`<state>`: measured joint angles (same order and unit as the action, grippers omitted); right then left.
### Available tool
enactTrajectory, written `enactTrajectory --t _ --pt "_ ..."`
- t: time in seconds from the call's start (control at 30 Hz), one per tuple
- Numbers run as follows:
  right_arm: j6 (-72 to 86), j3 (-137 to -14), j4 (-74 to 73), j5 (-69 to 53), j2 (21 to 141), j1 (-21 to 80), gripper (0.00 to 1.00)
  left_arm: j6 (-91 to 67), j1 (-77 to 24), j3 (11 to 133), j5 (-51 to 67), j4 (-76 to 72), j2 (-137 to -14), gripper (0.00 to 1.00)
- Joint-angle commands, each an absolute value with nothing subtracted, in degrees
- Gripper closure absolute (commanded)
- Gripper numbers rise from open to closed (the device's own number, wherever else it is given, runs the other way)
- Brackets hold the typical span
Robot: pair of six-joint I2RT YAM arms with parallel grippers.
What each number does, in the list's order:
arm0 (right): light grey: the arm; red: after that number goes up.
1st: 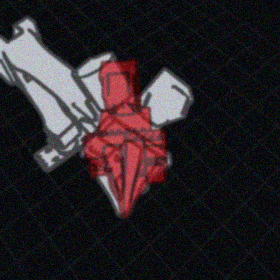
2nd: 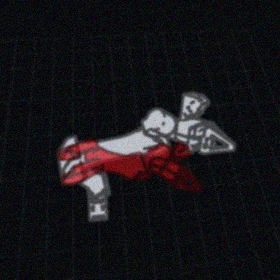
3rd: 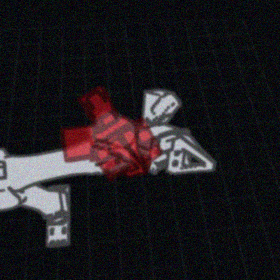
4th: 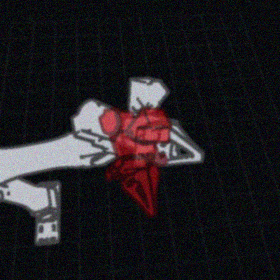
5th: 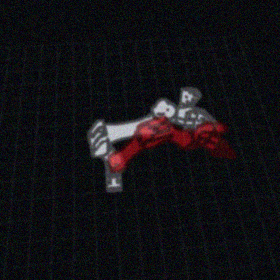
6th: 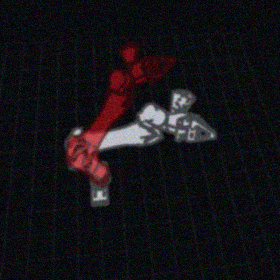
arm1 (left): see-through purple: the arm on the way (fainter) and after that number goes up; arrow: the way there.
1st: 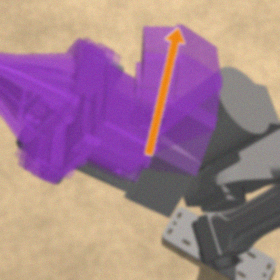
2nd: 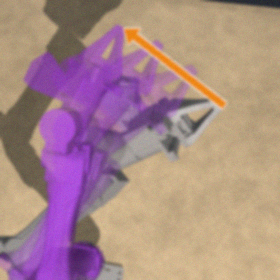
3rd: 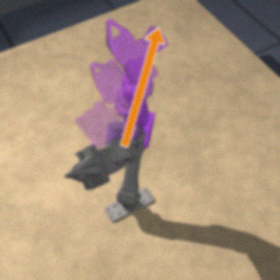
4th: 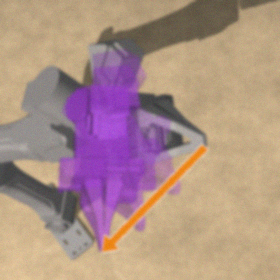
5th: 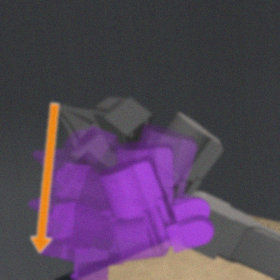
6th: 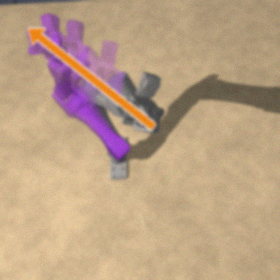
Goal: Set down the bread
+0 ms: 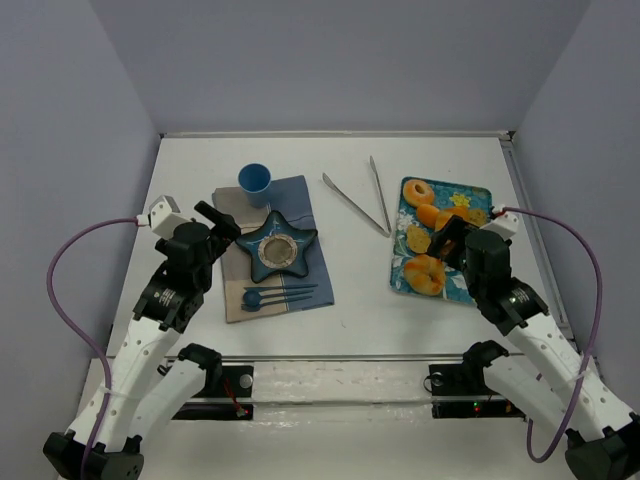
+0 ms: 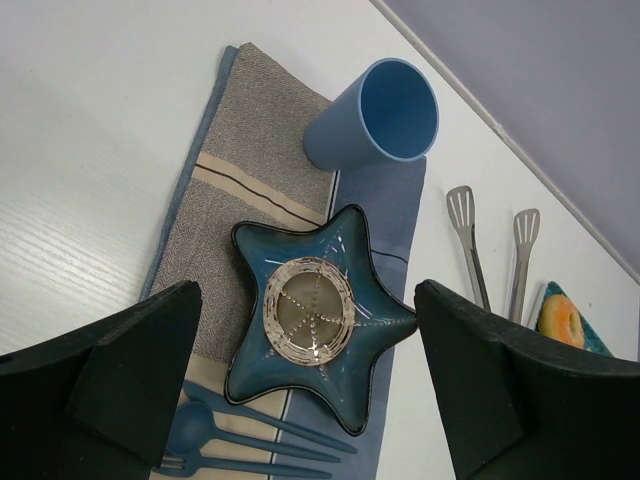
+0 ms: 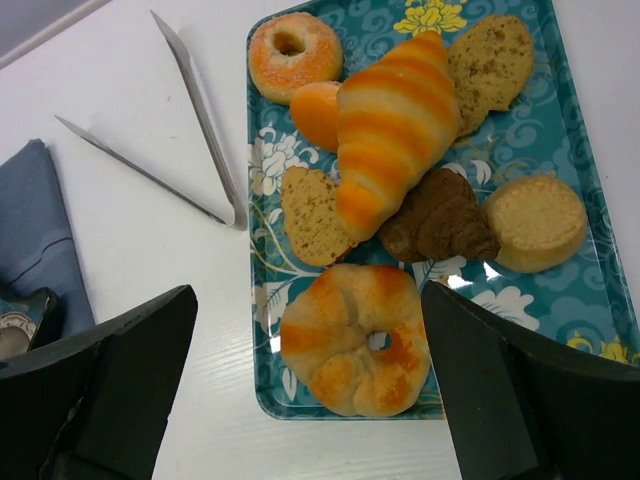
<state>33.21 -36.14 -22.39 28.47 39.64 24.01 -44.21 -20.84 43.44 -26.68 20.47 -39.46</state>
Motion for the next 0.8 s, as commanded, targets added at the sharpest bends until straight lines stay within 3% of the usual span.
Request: enactTrajectory --t 0.0,0.23,0.33,0.63,0.77 --pt "32.2 -36.5 -19.2 28.5 37.4 24.2 0.0 -44.8 -20.5 42.4 -29.0 18.5 -38.4 0.01" --pt "26.2 -36.8 -14.9 23.2 37.4 24.2 0.0 -44.9 -20.5 41.2 -29.4 17.6 -36.8 0.01" --pt "17.4 -40.9 -12.0 11.2 42.9 24.2 0.0 -44.7 -20.4 40.4 -29.7 17.1 -36.5 0.01" --pt "-2.0 -65.7 -15.6 -3.4 81.7 24.2 0.0 -44.9 -20.5 40.8 -30.7 17.2 -36.7 0.01" --pt "-8.0 -73.5 -17.9 -3.6 92.2 24.2 0.0 -44.4 -20.5 40.4 -30.2 16.8 -37.2 0.01"
